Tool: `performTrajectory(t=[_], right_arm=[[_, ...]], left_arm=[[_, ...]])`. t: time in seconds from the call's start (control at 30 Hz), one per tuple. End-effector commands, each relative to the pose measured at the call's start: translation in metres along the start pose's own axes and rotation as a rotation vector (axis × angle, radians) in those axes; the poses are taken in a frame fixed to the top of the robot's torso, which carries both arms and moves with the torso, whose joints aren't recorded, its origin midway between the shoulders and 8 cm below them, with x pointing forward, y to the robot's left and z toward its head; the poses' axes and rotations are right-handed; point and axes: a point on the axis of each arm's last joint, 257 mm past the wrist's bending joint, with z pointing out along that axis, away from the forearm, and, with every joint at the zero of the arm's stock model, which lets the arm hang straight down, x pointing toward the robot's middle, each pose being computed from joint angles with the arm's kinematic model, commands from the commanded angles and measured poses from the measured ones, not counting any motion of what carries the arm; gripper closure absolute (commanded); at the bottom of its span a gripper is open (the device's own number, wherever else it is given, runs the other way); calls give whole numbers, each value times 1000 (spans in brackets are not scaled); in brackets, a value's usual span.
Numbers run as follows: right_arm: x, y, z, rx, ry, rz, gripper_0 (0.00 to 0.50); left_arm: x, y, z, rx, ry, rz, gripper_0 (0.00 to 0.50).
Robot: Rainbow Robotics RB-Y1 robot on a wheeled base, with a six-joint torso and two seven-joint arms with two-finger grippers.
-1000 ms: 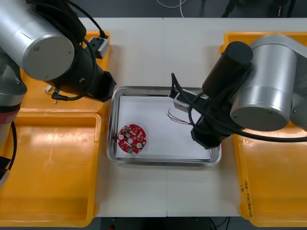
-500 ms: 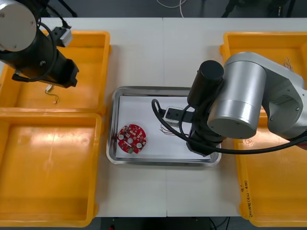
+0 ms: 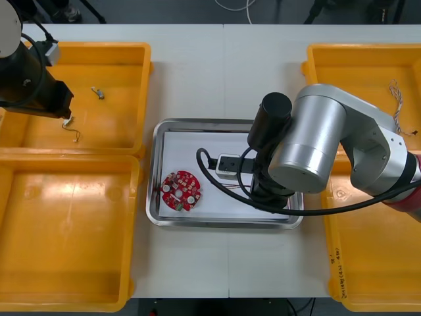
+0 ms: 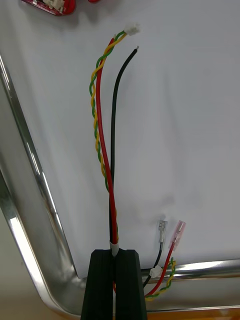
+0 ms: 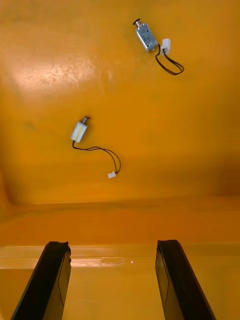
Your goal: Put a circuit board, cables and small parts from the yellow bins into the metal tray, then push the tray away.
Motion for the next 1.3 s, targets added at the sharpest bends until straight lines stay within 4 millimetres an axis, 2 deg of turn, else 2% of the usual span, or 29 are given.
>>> performTrajectory(t=[0.03, 0.33, 0.67, 1.07, 1.1, 1.17, 1.23, 1.27, 1.3], right_arm=[[0, 10, 11, -2, -10, -36, 500], [16, 18, 24, -5, 22, -32, 500], [3, 20, 31, 16, -30, -40, 500], [4, 15, 40, 26, -16, -23, 497], [4, 15, 40, 28, -16, -23, 465], [2, 12, 40, 38, -20, -21, 333], [0, 12, 39, 44, -23, -21, 289], [-1, 10, 39, 52, -22, -22, 210], [-3, 10, 39, 54, -26, -23, 188]], left_arm=[[-25, 33, -32, -58, -66, 132, 0], [-25, 38, -28, -49, -65, 131, 0], [-40, 36, -15, -8, -48, 115, 0], [-63, 29, 11, -22, -82, 123, 0], [-65, 29, 12, -22, -87, 120, 0], [-68, 30, 18, -21, -100, 114, 0], [-72, 30, 21, -18, -115, 113, 0], [-74, 30, 25, -15, -122, 111, 0], [-74, 30, 27, -12, -123, 108, 0]])
